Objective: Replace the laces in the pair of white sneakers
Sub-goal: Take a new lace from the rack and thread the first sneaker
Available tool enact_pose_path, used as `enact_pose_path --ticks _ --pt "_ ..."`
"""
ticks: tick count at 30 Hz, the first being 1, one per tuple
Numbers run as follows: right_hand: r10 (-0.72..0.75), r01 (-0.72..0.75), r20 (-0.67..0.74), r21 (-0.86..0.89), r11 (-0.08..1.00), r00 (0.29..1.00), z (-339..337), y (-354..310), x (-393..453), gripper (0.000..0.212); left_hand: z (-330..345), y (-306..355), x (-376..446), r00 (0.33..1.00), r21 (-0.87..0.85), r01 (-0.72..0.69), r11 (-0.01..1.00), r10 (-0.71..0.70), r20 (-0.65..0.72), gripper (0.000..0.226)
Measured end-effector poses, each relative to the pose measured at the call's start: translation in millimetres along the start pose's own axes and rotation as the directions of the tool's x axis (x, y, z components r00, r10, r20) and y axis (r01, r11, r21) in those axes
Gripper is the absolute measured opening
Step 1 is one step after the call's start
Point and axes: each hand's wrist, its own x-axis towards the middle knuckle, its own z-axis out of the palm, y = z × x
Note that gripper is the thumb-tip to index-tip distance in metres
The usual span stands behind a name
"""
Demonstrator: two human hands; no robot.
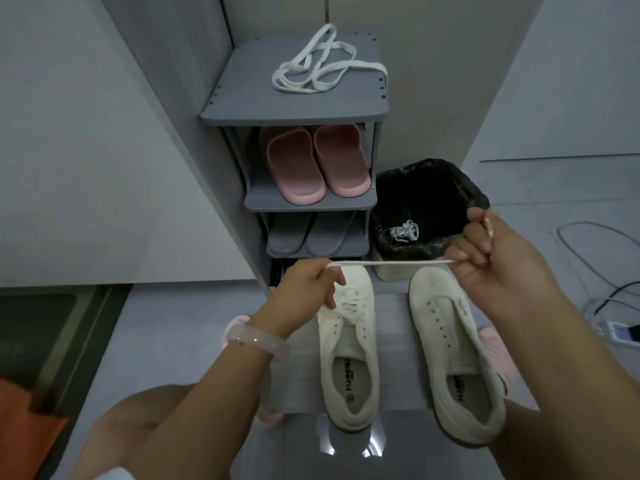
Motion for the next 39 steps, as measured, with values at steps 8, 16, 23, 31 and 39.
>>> enact_pose_path --ticks 8,16,23,31,39 --pt "0.059 -0.091 -0.132 -0.244 0.966 0.989 0 25 6 0.020 -12 -21 -2 0.986 0.457 0.060 0.887 0.018 -0.165 0.016" --pt "0.035 0.218 0.240 -0.925 0.311 0.970 -22 76 -8 0.017 46 -29 -18 0.984 0.567 -0.003 0.824 -0.097 0.147 0.032" --pt "0.214 0.396 0.349 -0.886 -0.241 0.912 -57 95 -3 0.009 48 -39 -9 0.981 0.433 0.061 0.899 -0.134 0.141 0.022" --pt "0.208 0.475 0.433 -0.847 -0.239 0.877 -59 99 -2 0.008 47 -47 -6 0.984 0.393 0.022 0.919 -0.090 0.155 0.016" --pt "0.240 0.517 0.458 -0.769 -0.376 0.856 -56 100 -5 0.009 43 -47 -4 0.965 0.330 0.049 0.943 -0.130 0.229 0.013"
